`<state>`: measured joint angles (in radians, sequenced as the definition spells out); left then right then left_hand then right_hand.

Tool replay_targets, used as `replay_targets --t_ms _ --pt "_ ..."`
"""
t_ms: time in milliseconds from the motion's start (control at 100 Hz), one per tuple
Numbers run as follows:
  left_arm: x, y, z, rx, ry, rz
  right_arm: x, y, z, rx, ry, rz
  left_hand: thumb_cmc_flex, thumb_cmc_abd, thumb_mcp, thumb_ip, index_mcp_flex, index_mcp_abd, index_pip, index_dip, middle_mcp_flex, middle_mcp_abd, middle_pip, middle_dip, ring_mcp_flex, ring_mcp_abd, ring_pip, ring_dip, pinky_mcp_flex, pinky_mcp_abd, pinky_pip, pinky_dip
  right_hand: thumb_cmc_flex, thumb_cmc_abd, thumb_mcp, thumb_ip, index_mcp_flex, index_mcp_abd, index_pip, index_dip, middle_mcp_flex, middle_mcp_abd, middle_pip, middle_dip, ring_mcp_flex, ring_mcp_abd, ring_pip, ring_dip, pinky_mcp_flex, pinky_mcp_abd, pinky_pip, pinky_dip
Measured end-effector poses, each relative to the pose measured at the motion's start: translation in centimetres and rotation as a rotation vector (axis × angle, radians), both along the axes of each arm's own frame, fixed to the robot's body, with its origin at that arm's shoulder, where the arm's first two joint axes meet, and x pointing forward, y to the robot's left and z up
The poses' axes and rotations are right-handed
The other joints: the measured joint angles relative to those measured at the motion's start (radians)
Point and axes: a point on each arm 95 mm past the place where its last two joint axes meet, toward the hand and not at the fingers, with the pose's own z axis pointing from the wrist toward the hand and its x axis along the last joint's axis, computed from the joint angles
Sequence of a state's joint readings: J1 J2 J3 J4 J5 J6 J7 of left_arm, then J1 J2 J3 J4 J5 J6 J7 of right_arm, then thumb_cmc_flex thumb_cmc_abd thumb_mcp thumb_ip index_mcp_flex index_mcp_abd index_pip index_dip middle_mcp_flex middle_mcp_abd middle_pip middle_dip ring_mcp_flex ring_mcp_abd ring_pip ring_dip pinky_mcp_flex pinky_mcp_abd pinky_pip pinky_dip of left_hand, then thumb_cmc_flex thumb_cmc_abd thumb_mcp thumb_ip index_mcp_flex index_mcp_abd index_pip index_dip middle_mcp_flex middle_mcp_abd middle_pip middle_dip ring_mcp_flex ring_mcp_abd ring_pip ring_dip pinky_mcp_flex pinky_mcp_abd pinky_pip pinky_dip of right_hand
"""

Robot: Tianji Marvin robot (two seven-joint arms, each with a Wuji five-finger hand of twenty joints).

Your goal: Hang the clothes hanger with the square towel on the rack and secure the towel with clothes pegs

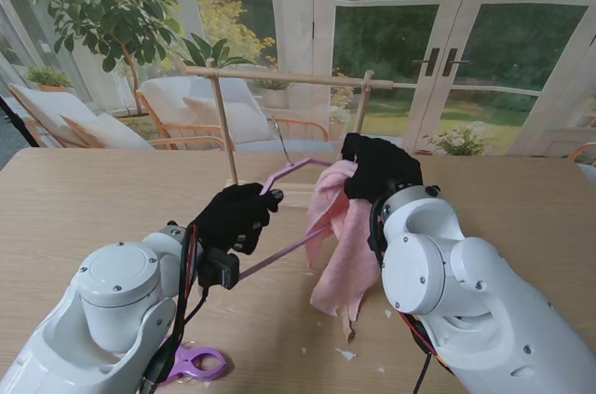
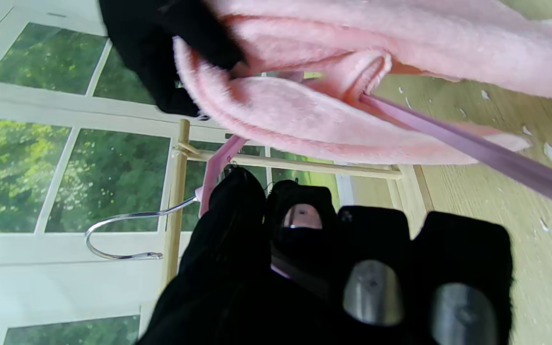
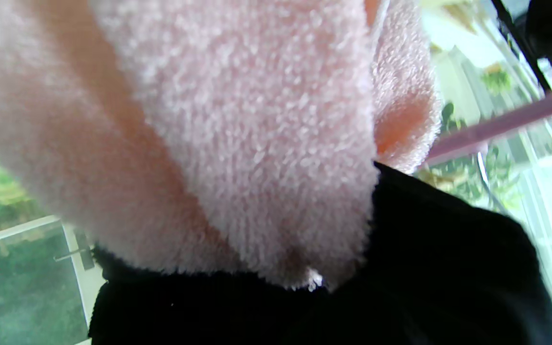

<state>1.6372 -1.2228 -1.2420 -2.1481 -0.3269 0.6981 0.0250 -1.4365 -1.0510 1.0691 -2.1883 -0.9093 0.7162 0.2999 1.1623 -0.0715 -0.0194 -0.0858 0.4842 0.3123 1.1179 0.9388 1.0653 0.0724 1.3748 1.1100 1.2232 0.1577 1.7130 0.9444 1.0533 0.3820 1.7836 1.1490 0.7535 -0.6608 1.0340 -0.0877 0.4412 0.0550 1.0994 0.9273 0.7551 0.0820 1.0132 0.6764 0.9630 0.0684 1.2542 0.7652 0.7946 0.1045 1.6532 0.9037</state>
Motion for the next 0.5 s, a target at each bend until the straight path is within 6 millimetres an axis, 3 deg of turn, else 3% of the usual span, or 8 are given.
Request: replay_targets --t_ms 500 --pt "0.0 -0.8 -1.2 0.009 0.027 -0.041 -0.5 1.0 1.3 0.085 -0.071 0.004 0.000 0.000 0.001 0.000 0.000 0.000 0.000 0.000 0.000 0.000 0.000 0.000 0.000 0.000 0.000 0.000 0.000 0.000 0.000 0.000 0.000 0.000 0.000 0.000 0.000 0.000 0.000 -0.006 0.000 0.001 0.000 -0.009 0.001 -0.001 0.001 0.000 0.029 -0.003 0.012 0.000"
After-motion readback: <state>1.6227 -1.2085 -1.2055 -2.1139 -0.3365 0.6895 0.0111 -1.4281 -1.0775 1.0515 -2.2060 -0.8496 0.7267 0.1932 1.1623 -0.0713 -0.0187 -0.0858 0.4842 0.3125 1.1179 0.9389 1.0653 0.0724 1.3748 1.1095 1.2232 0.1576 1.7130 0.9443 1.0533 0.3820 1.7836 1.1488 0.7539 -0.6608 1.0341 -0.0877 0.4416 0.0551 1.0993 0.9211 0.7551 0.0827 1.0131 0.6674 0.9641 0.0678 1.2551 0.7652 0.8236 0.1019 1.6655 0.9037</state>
